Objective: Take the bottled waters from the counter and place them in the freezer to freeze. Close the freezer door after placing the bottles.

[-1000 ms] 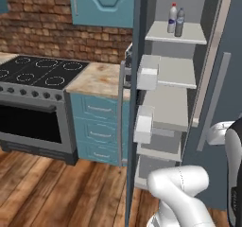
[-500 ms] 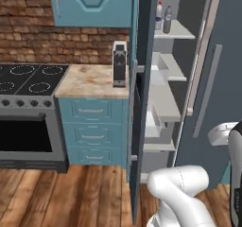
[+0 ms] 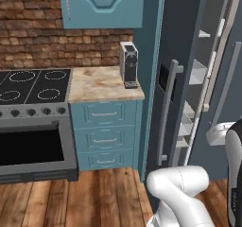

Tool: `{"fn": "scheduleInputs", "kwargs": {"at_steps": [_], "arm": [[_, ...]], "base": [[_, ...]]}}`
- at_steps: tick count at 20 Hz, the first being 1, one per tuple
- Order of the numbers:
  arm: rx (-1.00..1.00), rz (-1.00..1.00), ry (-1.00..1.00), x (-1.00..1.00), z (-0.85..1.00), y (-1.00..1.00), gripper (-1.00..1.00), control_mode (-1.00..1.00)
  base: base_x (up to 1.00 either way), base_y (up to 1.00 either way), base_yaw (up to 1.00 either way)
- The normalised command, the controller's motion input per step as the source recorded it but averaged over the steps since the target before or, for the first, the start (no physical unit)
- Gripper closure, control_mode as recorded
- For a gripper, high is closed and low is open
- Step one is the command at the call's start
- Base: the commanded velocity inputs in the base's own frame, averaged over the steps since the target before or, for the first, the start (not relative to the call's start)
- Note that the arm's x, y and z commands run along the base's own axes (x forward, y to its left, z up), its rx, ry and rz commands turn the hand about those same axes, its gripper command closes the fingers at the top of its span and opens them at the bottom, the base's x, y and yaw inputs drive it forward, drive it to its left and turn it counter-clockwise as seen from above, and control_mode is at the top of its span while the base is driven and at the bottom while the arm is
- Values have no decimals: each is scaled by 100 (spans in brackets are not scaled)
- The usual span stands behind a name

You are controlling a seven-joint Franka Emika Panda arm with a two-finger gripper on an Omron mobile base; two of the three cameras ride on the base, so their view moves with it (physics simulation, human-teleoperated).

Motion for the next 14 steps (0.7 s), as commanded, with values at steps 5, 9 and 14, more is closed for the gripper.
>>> {"fn": "scheduleInputs", "kwargs": {"at_steps": [5, 9, 14], "arm": [[0, 0, 0, 0, 0, 0, -100, 100], [0, 0, 0, 0, 0, 0, -100, 100], [0, 0, 0, 0, 0, 0, -100, 100]], "base": [[12, 6, -12], [2, -31, -4], [2, -38, -2]]}}
